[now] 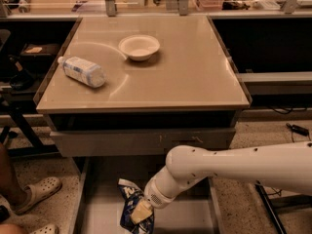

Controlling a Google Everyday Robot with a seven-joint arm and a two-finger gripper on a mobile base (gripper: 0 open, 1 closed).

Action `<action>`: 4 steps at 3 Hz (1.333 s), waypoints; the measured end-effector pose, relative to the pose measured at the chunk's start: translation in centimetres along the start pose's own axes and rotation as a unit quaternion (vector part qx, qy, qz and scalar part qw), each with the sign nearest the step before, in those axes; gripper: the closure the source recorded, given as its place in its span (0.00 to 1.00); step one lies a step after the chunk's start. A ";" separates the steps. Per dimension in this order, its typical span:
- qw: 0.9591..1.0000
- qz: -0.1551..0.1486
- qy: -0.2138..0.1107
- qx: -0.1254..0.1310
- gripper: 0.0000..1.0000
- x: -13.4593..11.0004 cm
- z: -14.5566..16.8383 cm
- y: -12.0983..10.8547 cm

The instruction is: Place blue chip bag into middle drawer

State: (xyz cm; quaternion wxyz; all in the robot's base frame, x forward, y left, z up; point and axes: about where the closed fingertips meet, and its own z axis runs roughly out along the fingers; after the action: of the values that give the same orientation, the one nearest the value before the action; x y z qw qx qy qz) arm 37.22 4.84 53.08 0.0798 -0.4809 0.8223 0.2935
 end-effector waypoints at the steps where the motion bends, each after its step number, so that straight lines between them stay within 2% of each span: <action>1: 1.000 0.006 -0.029 -0.003 1.00 -0.6 2.4 -1.7; 2: 0.998 0.016 -0.058 0.007 1.00 -1.7 4.6 -4.1; 4: 0.995 0.046 -0.089 0.012 1.00 -2.2 8.7 -6.2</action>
Offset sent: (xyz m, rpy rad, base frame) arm 0.0680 0.0354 -0.0740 0.1279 -0.0709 -0.1438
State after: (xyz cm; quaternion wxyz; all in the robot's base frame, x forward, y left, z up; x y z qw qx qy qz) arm 42.25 9.11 44.40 0.1444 -0.4133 0.8367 0.3290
